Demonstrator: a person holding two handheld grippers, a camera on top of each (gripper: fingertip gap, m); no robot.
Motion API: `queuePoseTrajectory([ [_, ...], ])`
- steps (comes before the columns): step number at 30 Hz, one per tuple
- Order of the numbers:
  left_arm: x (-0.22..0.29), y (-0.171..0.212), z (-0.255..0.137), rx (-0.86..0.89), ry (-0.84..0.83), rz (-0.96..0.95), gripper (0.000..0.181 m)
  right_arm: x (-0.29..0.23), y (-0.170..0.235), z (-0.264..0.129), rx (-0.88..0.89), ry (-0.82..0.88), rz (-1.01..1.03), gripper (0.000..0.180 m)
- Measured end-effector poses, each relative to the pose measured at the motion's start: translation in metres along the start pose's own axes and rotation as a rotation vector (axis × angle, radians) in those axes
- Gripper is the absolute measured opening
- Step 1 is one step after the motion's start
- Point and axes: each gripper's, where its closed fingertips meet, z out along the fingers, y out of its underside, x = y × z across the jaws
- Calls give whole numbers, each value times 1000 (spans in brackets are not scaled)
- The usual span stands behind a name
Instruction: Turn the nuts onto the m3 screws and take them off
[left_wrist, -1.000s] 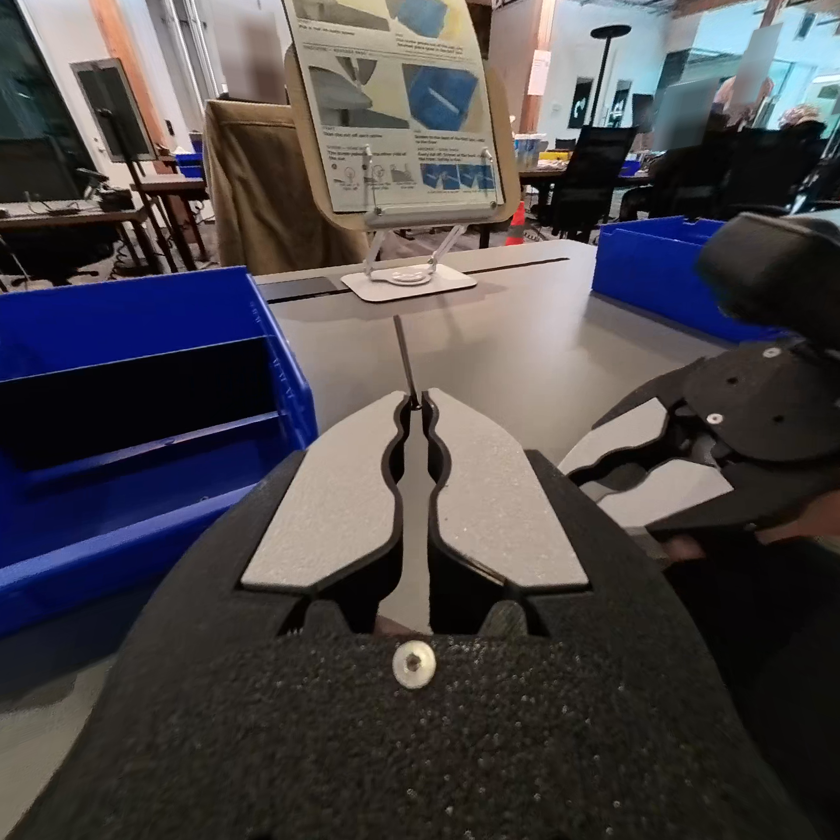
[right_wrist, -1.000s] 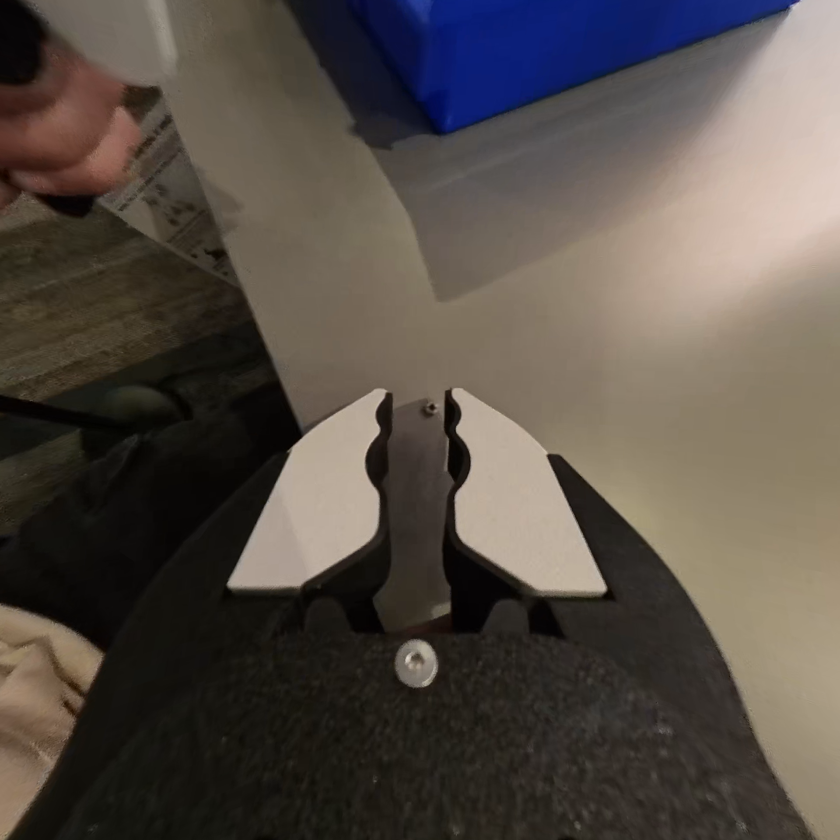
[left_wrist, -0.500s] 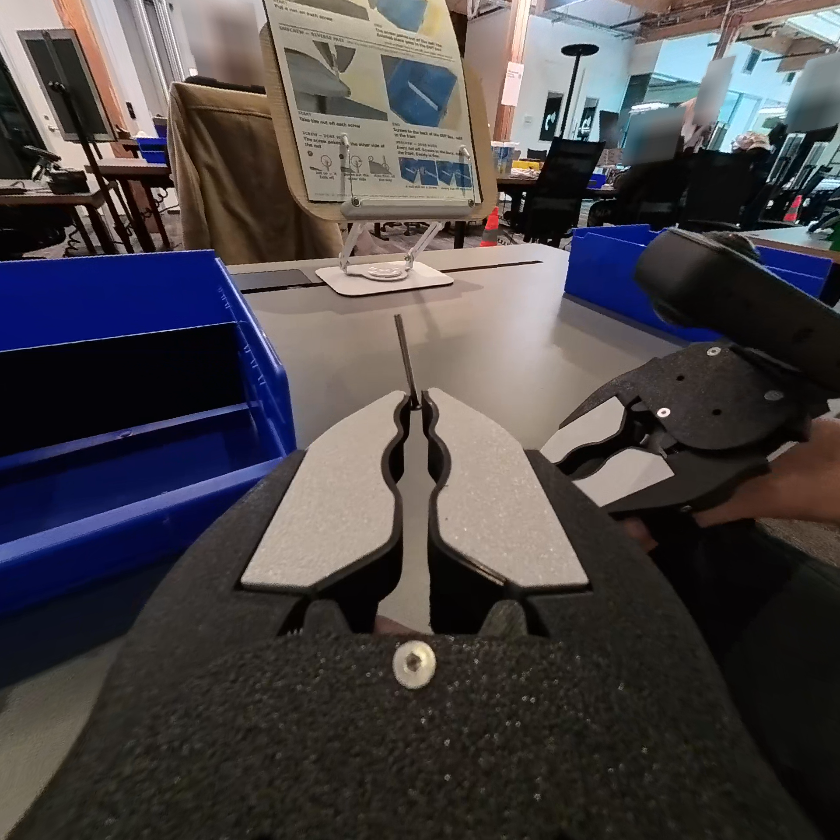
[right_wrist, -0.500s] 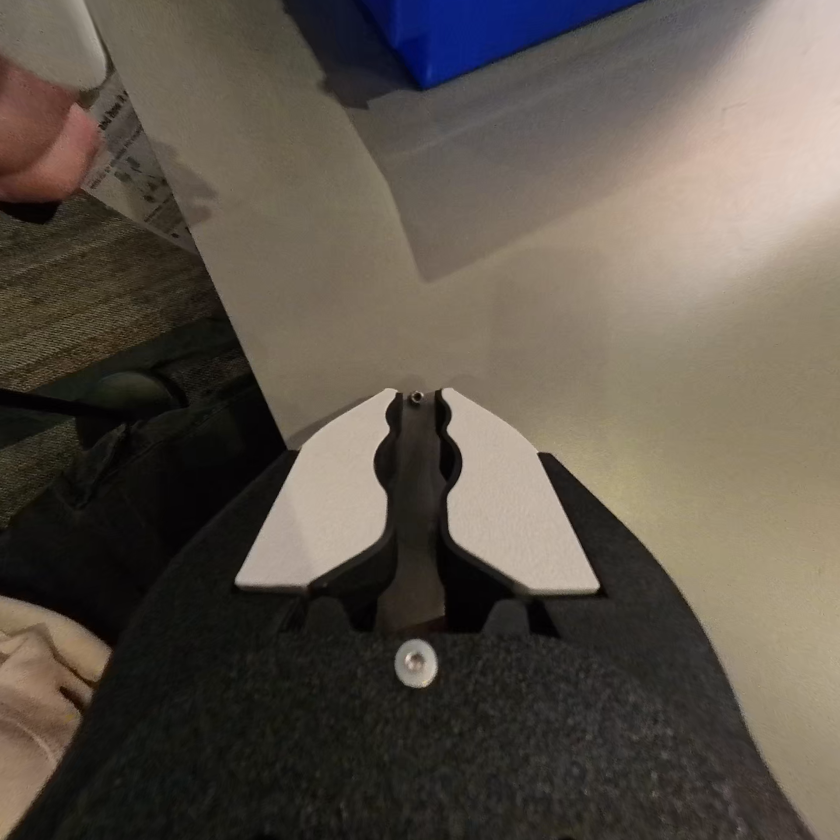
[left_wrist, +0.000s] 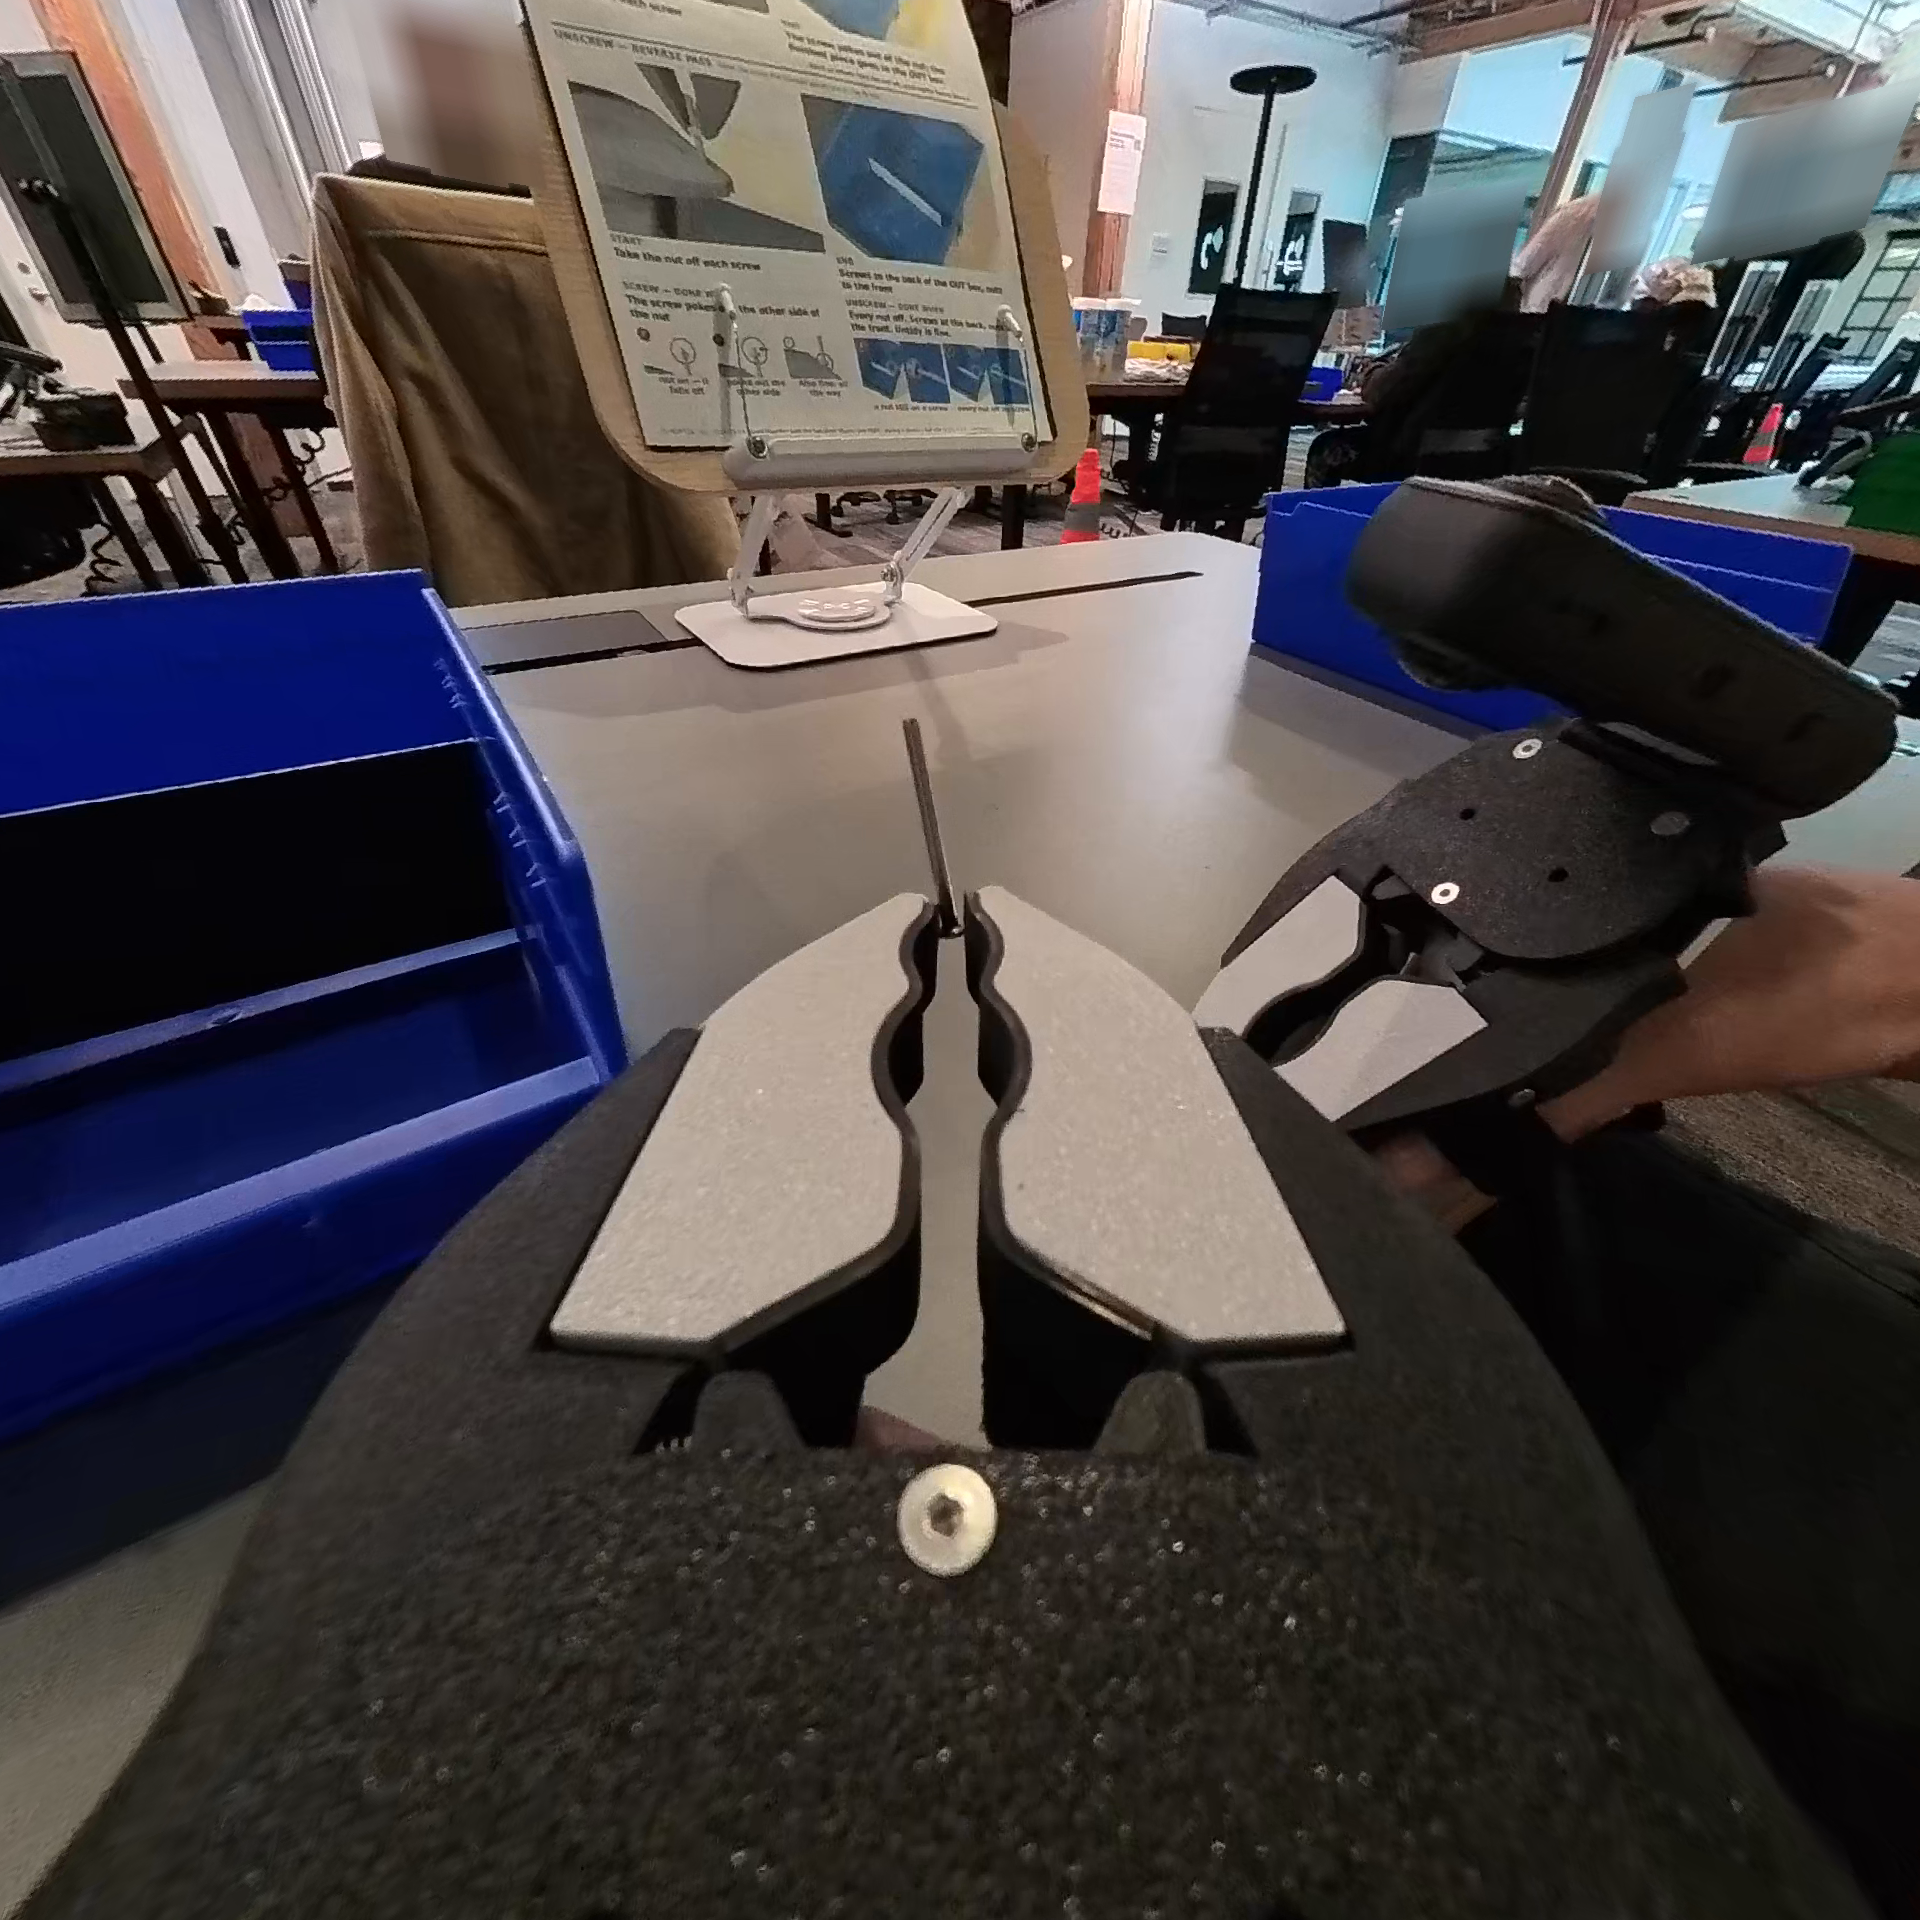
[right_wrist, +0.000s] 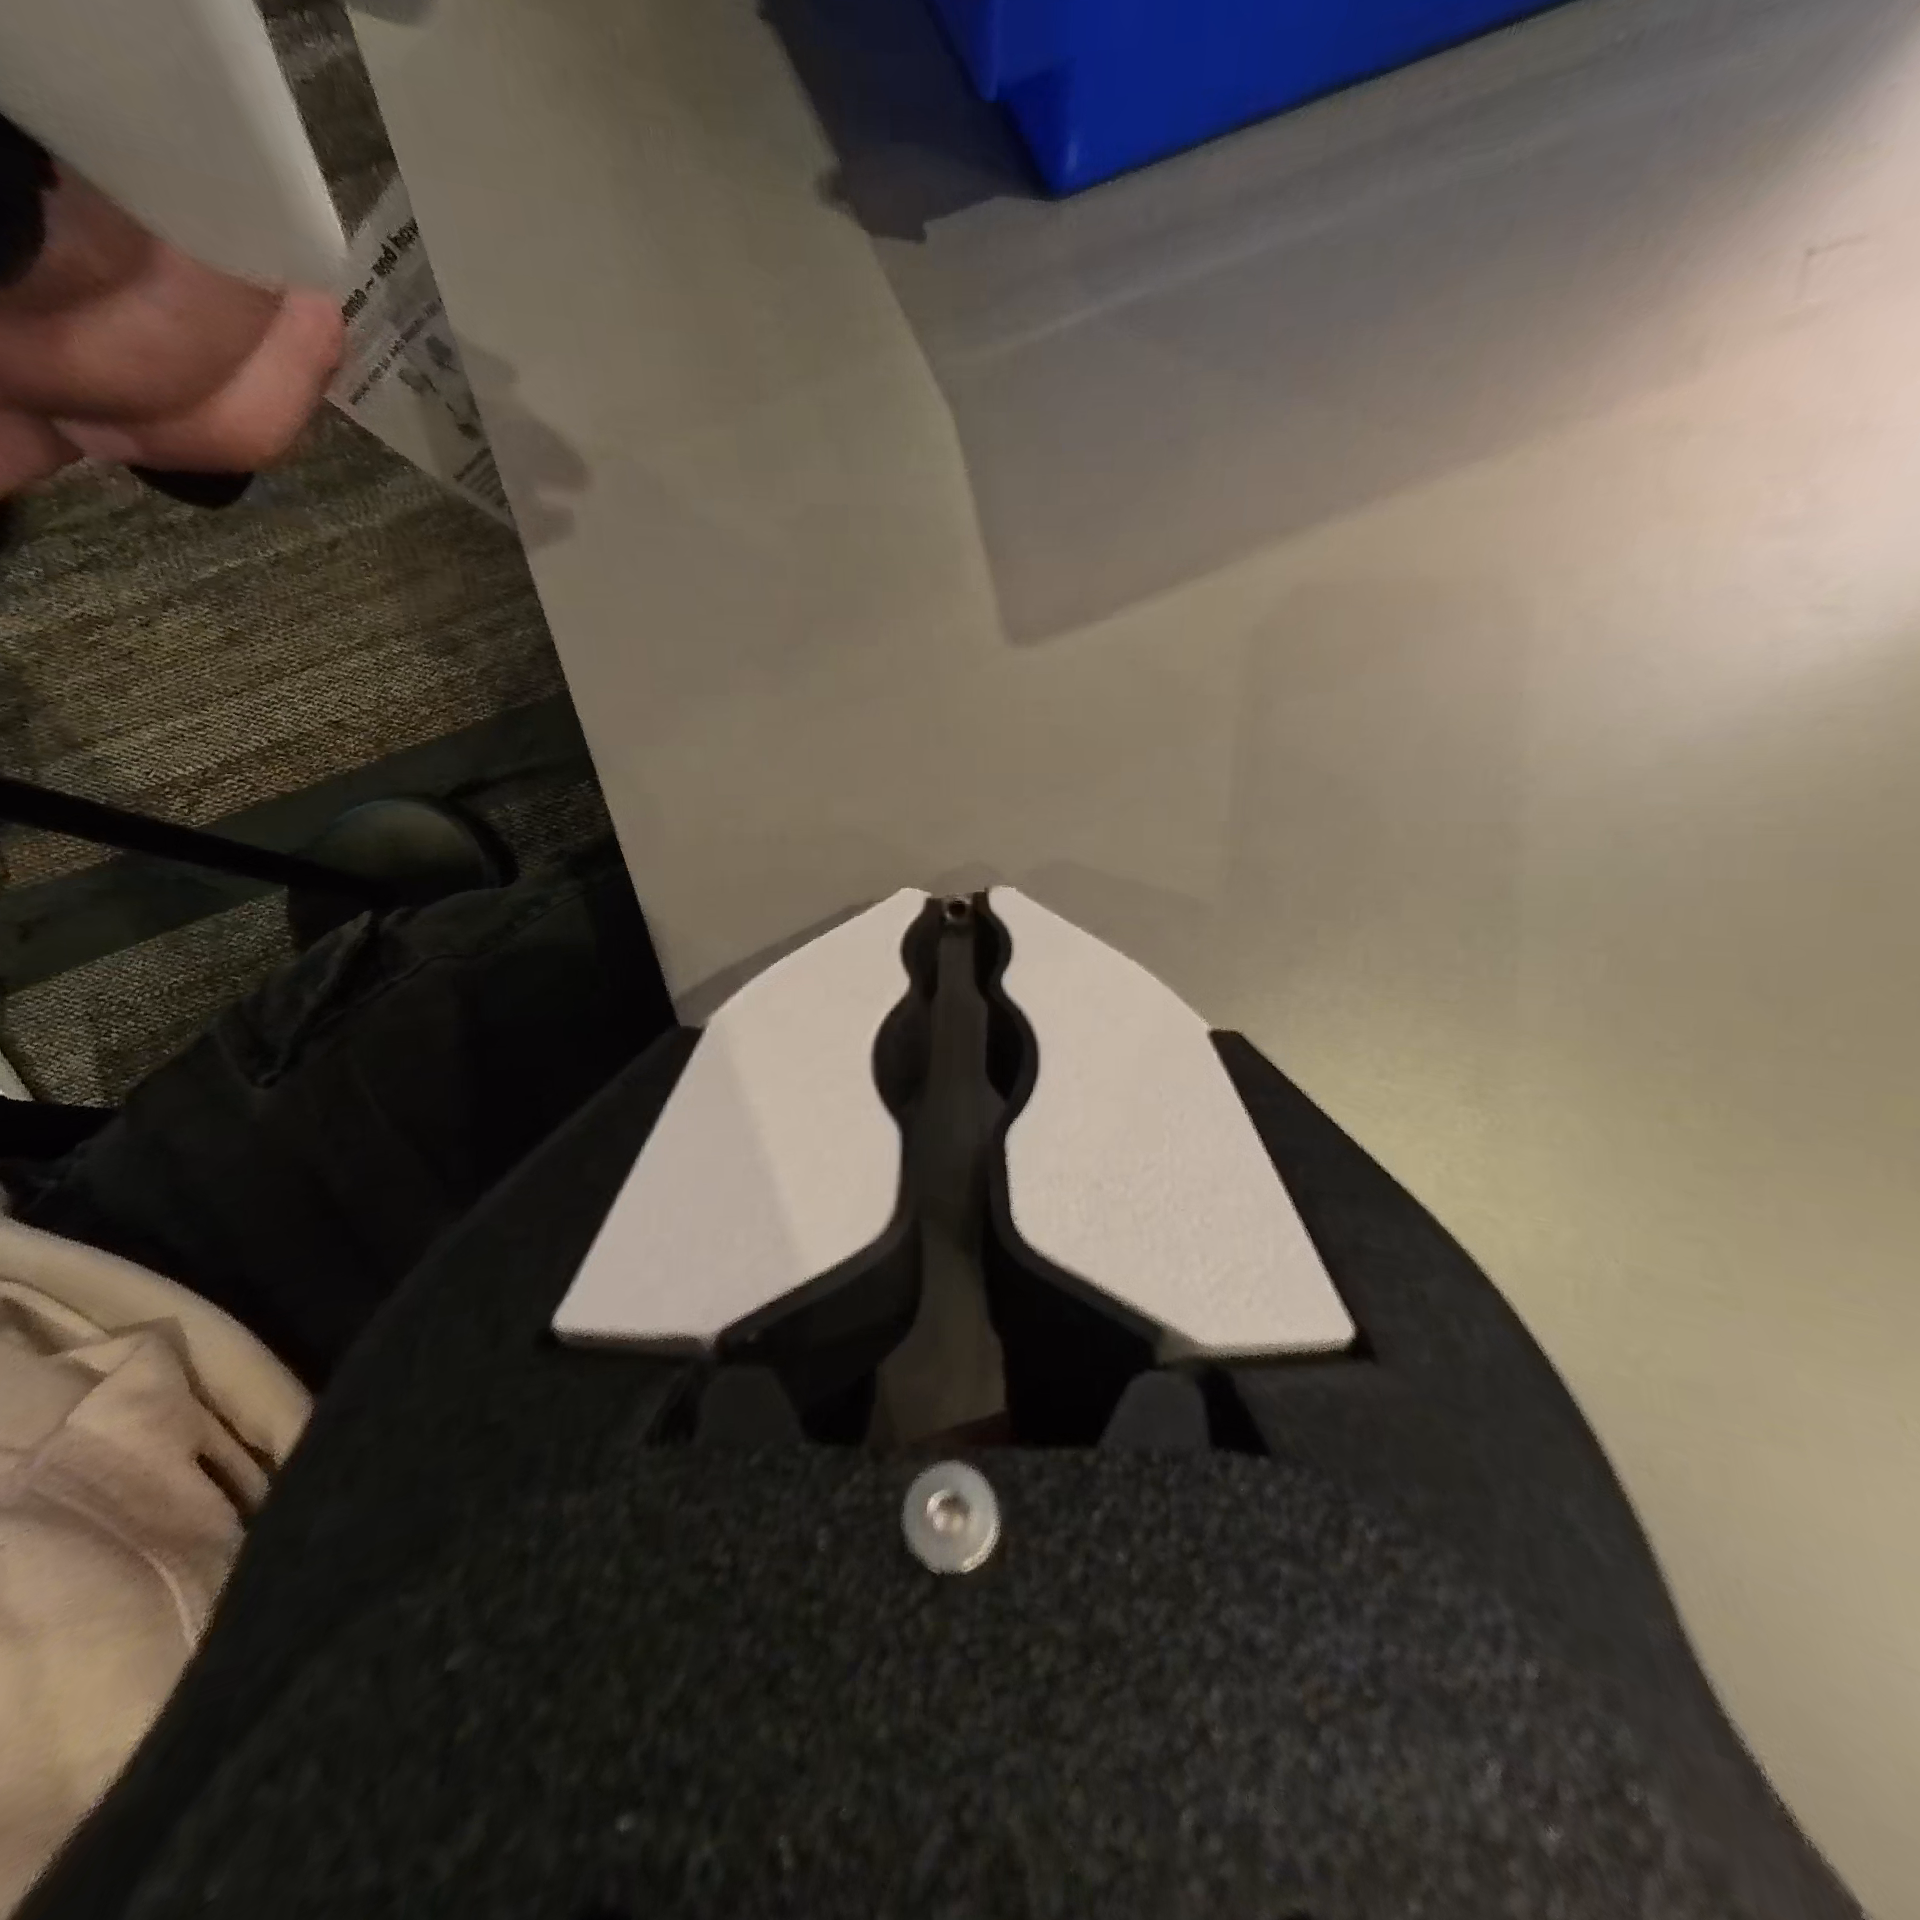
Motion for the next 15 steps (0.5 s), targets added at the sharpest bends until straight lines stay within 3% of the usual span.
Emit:
queuePoseTrajectory([
  [1, 0, 0, 0, -2, 2, 1, 5, 0, 0, 0, 0, -1, -1, 6],
  [10, 5, 6, 3, -33, 18, 17, 5, 5, -2, -3, 25, 19, -5, 5],
  [15, 20, 32, 14, -181, 100, 77, 4, 18, -6, -21, 118, 27, 8, 5],
])
